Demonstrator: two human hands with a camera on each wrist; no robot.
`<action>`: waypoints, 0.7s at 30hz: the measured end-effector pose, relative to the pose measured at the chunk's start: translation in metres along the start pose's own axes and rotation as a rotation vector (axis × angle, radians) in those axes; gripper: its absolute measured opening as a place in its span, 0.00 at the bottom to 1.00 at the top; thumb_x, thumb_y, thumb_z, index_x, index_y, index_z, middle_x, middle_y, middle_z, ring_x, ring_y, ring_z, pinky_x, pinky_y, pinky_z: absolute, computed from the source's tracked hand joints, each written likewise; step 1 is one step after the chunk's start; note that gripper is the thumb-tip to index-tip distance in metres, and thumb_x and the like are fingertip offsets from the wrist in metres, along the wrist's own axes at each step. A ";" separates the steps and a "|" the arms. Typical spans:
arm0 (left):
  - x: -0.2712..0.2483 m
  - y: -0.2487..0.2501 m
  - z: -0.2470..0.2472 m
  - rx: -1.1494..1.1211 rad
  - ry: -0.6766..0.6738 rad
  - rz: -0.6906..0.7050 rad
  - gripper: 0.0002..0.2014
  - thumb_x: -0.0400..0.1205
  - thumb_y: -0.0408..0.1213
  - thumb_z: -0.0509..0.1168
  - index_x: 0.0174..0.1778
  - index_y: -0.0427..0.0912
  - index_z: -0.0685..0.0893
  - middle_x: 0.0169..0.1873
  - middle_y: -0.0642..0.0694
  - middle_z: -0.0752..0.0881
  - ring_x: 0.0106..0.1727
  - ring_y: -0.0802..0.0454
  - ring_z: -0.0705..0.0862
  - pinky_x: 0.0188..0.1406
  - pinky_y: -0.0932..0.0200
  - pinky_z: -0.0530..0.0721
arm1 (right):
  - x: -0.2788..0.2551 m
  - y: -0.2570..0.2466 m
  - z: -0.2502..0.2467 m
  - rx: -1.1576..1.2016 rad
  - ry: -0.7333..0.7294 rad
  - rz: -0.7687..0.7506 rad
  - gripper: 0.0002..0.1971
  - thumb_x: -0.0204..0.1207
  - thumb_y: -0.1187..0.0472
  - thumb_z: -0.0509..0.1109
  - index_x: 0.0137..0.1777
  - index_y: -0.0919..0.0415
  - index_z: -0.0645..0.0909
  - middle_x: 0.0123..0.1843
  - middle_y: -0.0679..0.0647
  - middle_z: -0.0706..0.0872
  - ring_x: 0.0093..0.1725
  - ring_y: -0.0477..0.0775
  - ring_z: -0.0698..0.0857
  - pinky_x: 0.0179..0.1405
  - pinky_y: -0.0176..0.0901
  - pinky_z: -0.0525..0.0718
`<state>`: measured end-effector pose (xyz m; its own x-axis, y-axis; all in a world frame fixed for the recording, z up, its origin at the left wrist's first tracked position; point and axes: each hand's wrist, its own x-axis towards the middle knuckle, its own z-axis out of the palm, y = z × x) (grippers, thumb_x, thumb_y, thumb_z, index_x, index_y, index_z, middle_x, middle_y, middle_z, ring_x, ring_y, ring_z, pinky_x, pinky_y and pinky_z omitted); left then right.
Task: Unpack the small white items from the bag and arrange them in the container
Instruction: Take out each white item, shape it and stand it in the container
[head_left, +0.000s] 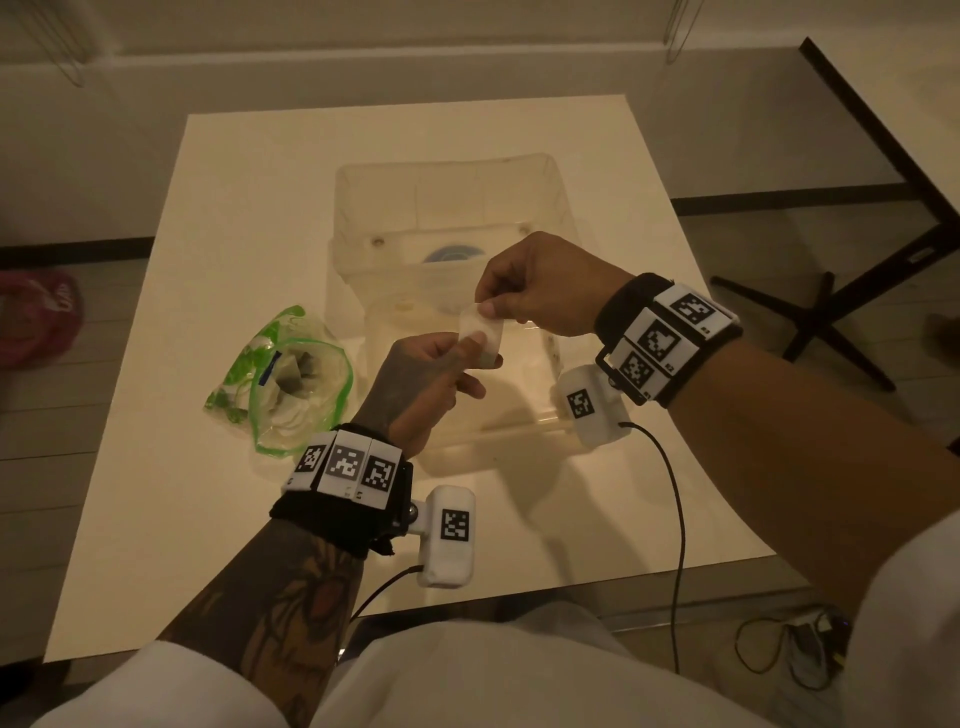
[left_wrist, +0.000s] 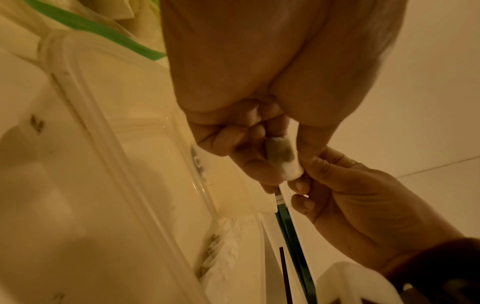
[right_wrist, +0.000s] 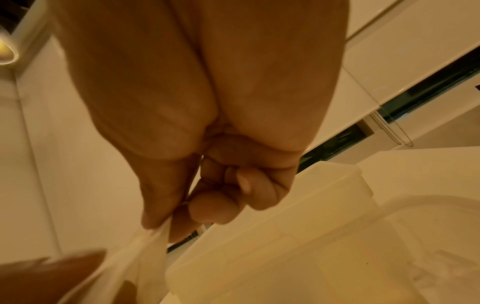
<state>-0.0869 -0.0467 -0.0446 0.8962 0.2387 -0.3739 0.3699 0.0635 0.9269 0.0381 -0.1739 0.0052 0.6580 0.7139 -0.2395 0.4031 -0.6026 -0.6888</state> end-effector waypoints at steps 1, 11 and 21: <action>0.000 0.000 0.000 -0.017 0.005 0.000 0.11 0.86 0.43 0.62 0.48 0.41 0.87 0.44 0.47 0.93 0.30 0.55 0.83 0.29 0.60 0.71 | 0.000 0.000 0.000 0.002 0.004 -0.002 0.02 0.77 0.60 0.74 0.46 0.54 0.87 0.37 0.48 0.87 0.37 0.47 0.82 0.41 0.38 0.83; 0.003 -0.003 -0.003 0.036 0.078 0.067 0.06 0.84 0.43 0.66 0.46 0.49 0.88 0.44 0.51 0.92 0.32 0.57 0.86 0.31 0.66 0.76 | 0.005 0.001 0.000 -0.041 0.008 -0.008 0.02 0.77 0.60 0.74 0.47 0.54 0.88 0.36 0.41 0.85 0.37 0.39 0.82 0.39 0.28 0.77; 0.007 -0.016 -0.013 0.269 0.069 -0.045 0.06 0.82 0.40 0.68 0.50 0.43 0.87 0.45 0.49 0.90 0.32 0.55 0.87 0.26 0.67 0.76 | 0.017 0.030 -0.001 -0.282 -0.025 0.102 0.06 0.76 0.63 0.73 0.50 0.59 0.89 0.42 0.47 0.86 0.41 0.43 0.81 0.43 0.31 0.74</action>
<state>-0.0894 -0.0337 -0.0616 0.8618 0.3079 -0.4031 0.4693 -0.1821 0.8641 0.0619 -0.1805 -0.0193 0.6899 0.6509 -0.3167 0.4988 -0.7445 -0.4436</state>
